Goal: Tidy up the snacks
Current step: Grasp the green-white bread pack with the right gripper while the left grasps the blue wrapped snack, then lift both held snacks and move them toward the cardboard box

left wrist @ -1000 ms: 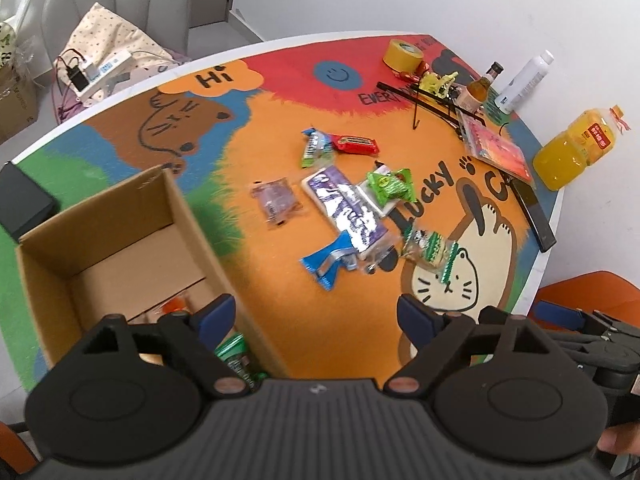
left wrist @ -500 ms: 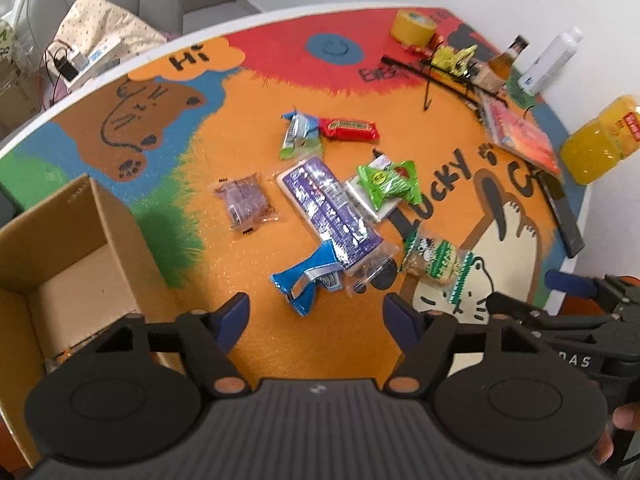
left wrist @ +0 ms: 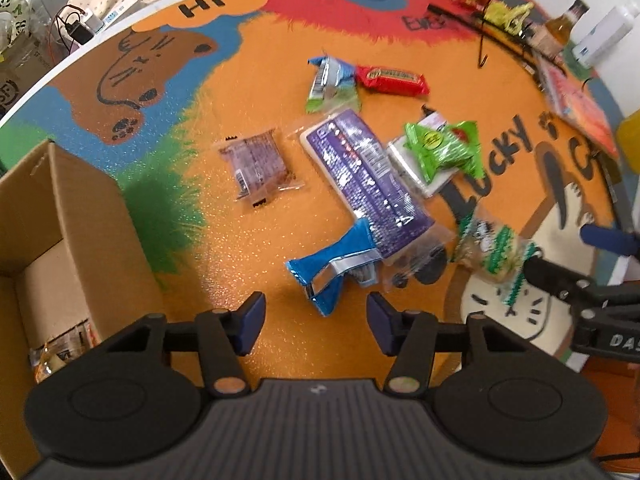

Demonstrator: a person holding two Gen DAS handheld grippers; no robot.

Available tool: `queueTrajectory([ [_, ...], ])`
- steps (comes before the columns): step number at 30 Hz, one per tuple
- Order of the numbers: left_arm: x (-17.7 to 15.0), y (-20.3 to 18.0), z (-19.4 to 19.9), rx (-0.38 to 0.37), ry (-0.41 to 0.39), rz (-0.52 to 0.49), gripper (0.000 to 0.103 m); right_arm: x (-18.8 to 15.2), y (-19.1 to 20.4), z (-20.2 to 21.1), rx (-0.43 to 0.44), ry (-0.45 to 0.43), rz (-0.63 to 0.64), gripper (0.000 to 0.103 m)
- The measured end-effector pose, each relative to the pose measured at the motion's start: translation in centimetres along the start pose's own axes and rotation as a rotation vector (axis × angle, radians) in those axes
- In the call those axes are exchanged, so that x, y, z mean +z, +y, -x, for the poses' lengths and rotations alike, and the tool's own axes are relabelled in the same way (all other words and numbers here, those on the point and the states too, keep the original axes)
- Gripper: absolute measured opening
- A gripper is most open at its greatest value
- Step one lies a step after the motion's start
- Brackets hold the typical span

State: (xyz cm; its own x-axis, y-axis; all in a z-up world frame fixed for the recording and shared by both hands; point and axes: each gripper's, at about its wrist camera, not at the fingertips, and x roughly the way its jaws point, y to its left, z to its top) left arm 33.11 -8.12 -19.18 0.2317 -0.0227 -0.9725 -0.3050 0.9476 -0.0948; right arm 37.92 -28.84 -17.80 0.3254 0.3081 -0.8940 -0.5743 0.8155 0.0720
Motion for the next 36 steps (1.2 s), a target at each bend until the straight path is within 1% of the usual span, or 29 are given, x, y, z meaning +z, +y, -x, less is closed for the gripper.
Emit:
queueTrajectory([
  [4, 0.4, -0.7, -1.4, 0.043, 0.011, -0.021, 0.055, 0.3, -0.1, -1.1, 0.018, 0.016, 0.008, 0.092],
  [8, 0.8, -1.8, -2.4, 0.093, 0.003, -0.091, 0.056, 0.5, -0.2, -1.8, 0.030, 0.024, 0.013, 0.092],
  [12, 1.4, -2.2, -3.2, 0.109, 0.000, -0.103, 0.056, 0.6, -0.3, -2.5, 0.037, 0.021, 0.016, 0.092],
  [18, 2.5, -2.8, -3.7, 0.116, -0.026, -0.122, 0.056, 0.1, -0.7, -3.4, 0.053, 0.043, 0.020, 0.090],
  [22, 2.7, -2.3, -4.5, 0.086, 0.005, -0.082, 0.055, -0.3, -0.7, -4.0, 0.069, 0.062, 0.021, 0.082],
  [24, 2.4, -1.8, -4.4, 0.070, -0.011, -0.052, 0.055, -0.6, -0.4, -4.2, 0.080, 0.072, 0.027, 0.080],
  [25, 2.2, -1.8, -4.3, 0.070, -0.015, -0.048, 0.053, -0.8, -0.2, -4.4, 0.082, 0.081, 0.031, 0.075],
  [26, 2.1, -1.8, -4.3, 0.074, -0.018, -0.046, 0.050, -1.0, 0.0, -4.6, 0.084, 0.094, 0.035, 0.072],
  [27, 2.0, -1.7, -4.2, 0.081, -0.019, -0.043, 0.043, -1.1, 0.3, -4.6, 0.075, 0.091, 0.046, 0.070],
  [28, 1.9, -1.6, -4.1, 0.077, -0.019, -0.034, 0.033, -1.3, 0.6, -4.5, 0.063, 0.086, 0.063, 0.064],
  [29, 1.8, -1.4, -3.9, 0.070, -0.018, -0.019, 0.033, -1.4, 0.9, -4.4, 0.051, 0.085, 0.076, 0.062],
  [30, 1.7, -1.2, -3.8, 0.056, -0.013, -0.002, 0.032, -1.3, 0.9, -4.3, 0.056, 0.086, 0.073, 0.058],
  [32, 1.5, -1.0, -3.6, 0.043, -0.009, 0.021, 0.032, -1.3, 0.7, -4.1, 0.077, 0.092, 0.040, 0.054],
  [34, 1.0, -1.0, -3.1, 0.052, -0.015, 0.018, 0.031, -1.4, 0.5, -3.9, 0.089, 0.096, 0.006, 0.051],
  [35, 0.9, -1.0, -2.9, 0.050, -0.017, 0.019, 0.031, -1.5, 0.5, -3.7, 0.090, 0.092, -0.008, 0.050],
  [36, 0.7, -1.0, -2.5, 0.040, -0.020, 0.023, 0.031, -1.7, 0.5, -3.4, 0.088, 0.088, -0.020, 0.047],
])
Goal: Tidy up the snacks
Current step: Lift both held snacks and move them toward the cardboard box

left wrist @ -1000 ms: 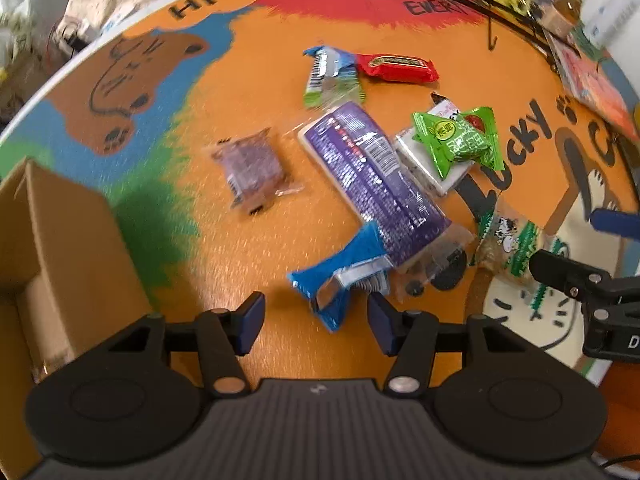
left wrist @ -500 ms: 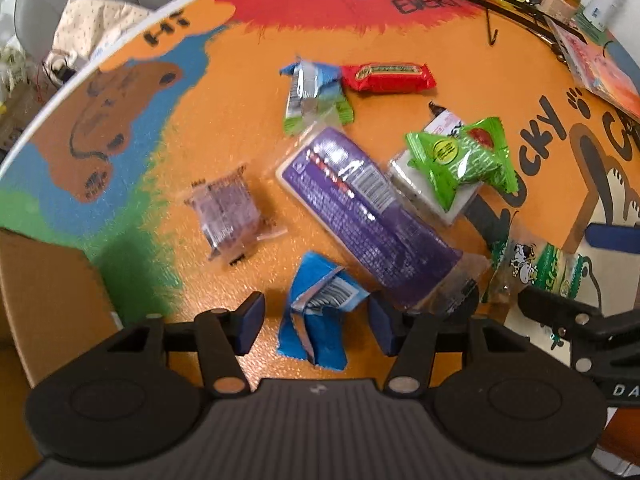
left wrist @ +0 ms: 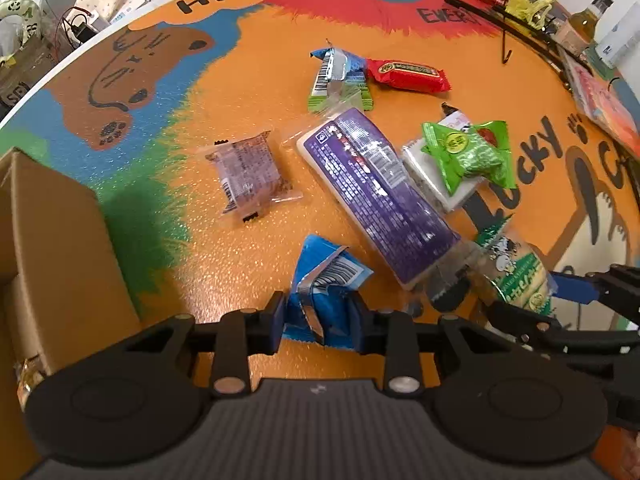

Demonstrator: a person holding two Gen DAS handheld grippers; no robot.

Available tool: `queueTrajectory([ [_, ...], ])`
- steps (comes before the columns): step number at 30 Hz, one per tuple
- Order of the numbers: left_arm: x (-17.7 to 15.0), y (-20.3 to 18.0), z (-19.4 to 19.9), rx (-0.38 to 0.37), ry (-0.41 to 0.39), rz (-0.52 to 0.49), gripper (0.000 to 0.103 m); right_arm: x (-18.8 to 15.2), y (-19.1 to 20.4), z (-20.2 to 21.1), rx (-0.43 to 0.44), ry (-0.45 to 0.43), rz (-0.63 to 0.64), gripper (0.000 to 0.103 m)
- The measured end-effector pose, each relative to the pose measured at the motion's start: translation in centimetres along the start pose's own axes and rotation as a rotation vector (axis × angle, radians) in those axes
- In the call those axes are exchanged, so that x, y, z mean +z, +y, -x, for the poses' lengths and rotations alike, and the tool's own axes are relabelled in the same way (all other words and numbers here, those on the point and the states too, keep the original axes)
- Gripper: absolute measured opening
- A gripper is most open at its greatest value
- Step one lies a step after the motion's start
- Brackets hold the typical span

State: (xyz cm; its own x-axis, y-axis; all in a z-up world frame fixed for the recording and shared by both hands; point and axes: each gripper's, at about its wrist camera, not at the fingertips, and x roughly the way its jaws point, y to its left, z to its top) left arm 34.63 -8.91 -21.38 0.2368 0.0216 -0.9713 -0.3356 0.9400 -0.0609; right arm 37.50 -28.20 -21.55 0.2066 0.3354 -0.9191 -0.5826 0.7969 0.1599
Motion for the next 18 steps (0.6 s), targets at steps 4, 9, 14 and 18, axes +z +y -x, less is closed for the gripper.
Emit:
queueTrajectory([
  [4, -0.7, 0.0, 1.5, -0.020, -0.013, -0.016, 0.031, -0.6, 0.5, 0.6, -0.005, -0.017, -0.044, 0.046],
  [9, -1.4, 0.4, 3.1, -0.050, -0.026, -0.058, 0.031, -1.6, 2.0, 1.7, -0.052, -0.053, -0.108, 0.045],
  [14, -2.4, 1.3, 5.7, -0.087, -0.061, -0.120, 0.031, -2.4, 4.5, 3.8, -0.101, -0.103, -0.172, 0.045],
  [18, -3.2, 2.2, 7.7, -0.117, -0.088, -0.147, 0.031, -2.8, 6.9, 5.4, -0.122, -0.147, -0.189, 0.045],
])
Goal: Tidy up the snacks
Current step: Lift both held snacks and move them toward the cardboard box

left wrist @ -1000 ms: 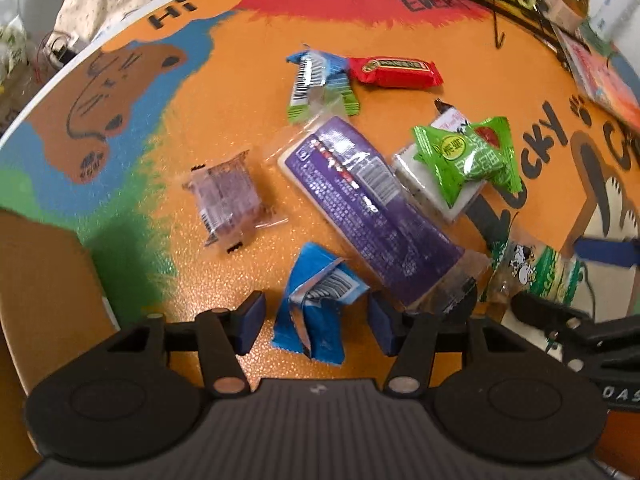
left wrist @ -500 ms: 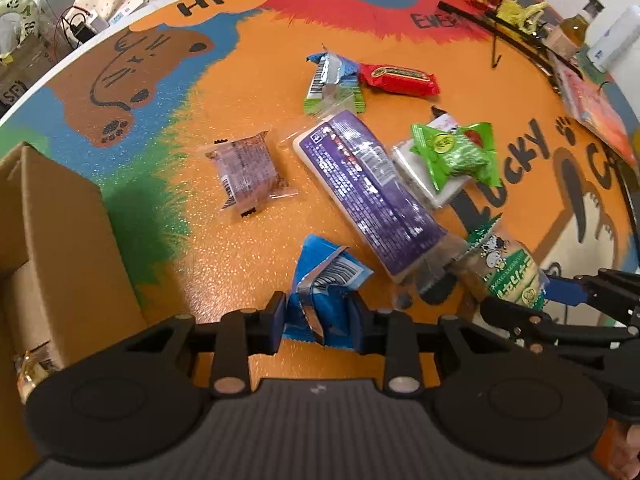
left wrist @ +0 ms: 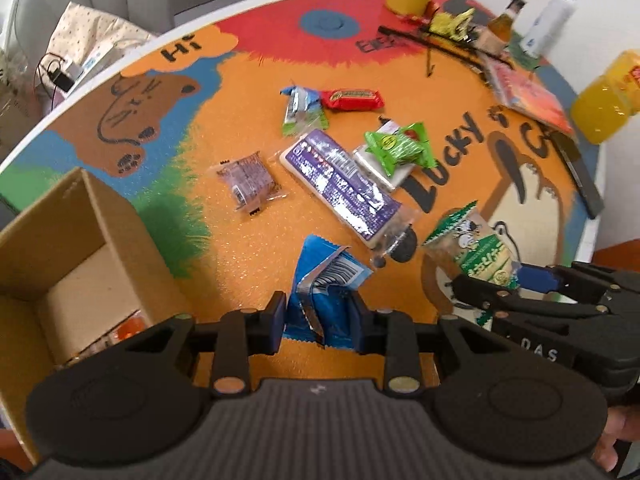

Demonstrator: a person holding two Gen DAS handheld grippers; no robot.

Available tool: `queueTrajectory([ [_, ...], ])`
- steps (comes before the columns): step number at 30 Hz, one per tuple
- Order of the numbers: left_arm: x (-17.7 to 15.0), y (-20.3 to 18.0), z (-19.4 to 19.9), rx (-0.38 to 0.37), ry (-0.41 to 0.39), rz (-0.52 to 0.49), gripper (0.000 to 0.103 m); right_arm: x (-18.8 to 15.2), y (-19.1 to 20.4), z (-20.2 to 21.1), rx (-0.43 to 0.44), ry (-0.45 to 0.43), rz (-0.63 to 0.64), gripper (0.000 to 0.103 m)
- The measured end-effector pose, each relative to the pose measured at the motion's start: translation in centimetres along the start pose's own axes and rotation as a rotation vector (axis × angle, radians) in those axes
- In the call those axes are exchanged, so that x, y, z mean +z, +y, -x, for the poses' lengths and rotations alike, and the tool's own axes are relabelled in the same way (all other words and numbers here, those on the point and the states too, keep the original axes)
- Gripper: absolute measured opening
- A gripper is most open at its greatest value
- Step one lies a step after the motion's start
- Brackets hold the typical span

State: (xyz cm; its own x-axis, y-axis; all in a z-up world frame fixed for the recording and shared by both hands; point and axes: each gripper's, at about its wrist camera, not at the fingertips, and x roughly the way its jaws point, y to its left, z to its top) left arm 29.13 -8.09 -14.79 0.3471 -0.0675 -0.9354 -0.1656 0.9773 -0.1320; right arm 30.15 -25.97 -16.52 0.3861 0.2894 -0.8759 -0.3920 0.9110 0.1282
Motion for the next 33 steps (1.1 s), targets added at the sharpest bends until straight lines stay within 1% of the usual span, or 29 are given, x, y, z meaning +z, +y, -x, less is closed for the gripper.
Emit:
queueTrajectory([
  [9, -1.8, 2.6, 4.3, -0.035, -0.056, -0.030, 0.031, -2.1, 3.9, 3.3, -0.042, -0.064, -0.046, 0.045],
  [22, -4.1, 6.3, 8.6, -0.089, -0.122, -0.072, 0.031, -4.2, 8.2, 6.3, -0.094, -0.134, -0.097, 0.045],
  [26, -4.5, 8.0, 9.6, -0.097, -0.140, -0.069, 0.031, -4.5, 9.8, 7.0, -0.100, -0.154, -0.106, 0.045],
  [33, -5.1, 11.1, 10.7, -0.094, -0.156, -0.044, 0.031, -4.8, 12.6, 8.3, -0.101, -0.180, -0.071, 0.045],
])
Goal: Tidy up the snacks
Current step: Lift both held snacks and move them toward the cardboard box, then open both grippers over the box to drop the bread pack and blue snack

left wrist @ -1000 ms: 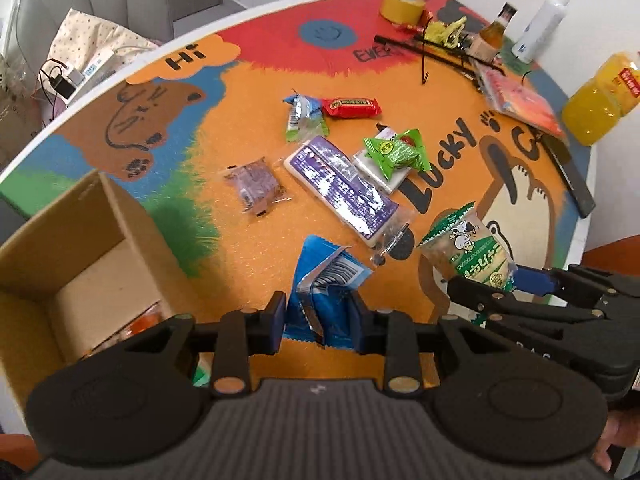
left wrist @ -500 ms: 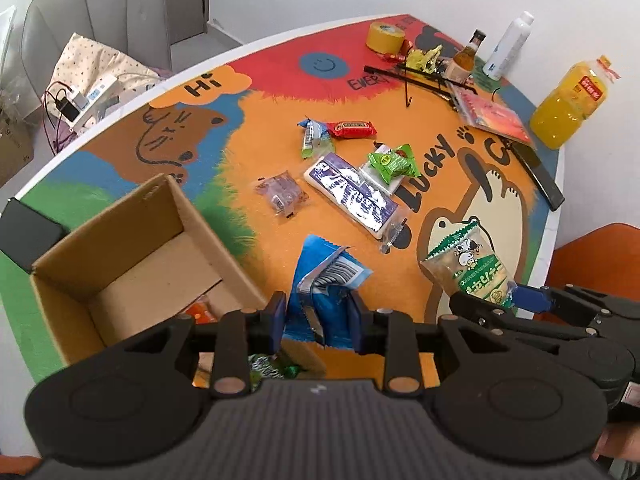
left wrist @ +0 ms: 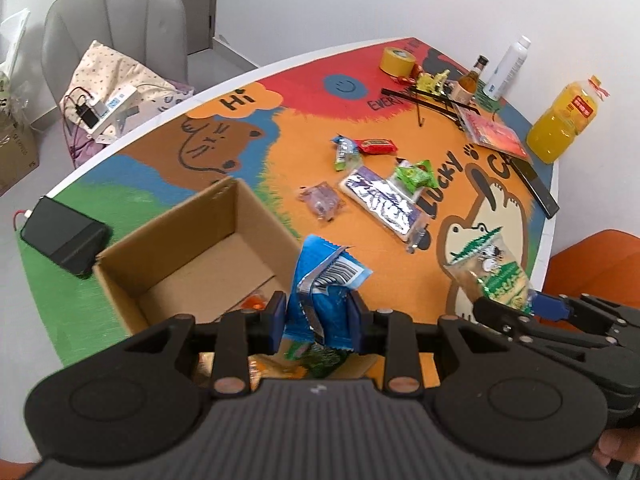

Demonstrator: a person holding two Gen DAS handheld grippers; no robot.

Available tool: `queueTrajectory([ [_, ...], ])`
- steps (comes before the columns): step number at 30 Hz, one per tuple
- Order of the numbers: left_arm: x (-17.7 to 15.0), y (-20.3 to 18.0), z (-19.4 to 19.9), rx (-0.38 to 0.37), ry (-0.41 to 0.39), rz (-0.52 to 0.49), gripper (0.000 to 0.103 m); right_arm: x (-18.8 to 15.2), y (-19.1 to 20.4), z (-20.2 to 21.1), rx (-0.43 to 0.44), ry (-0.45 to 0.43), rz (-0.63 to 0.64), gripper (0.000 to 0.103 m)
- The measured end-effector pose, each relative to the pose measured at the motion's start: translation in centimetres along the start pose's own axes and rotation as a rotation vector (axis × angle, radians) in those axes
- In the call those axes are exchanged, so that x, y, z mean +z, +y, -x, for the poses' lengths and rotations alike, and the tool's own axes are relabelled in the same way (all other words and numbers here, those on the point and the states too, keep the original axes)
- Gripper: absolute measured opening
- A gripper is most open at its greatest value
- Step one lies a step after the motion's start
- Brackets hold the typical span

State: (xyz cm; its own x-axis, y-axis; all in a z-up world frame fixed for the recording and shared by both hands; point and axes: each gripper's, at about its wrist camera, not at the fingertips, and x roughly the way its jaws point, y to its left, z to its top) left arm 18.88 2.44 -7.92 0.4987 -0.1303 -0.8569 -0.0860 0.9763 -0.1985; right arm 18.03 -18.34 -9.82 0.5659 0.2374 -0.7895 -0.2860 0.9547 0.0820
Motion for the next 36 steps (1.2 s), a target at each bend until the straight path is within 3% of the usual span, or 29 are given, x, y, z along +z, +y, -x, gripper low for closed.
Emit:
queueTrajectory([
  [30, -1.0, 10.0, 0.7, 0.047, 0.003, 0.149, 0.031, 0.4, 10.1, -0.9, 0.076, 0.031, 0.112, 0.045],
  [36, -1.0, 10.6, 0.4, 0.026, 0.007, 0.181, 0.039, 0.8, 11.3, -1.8, 0.098, 0.049, 0.137, 0.045],
])
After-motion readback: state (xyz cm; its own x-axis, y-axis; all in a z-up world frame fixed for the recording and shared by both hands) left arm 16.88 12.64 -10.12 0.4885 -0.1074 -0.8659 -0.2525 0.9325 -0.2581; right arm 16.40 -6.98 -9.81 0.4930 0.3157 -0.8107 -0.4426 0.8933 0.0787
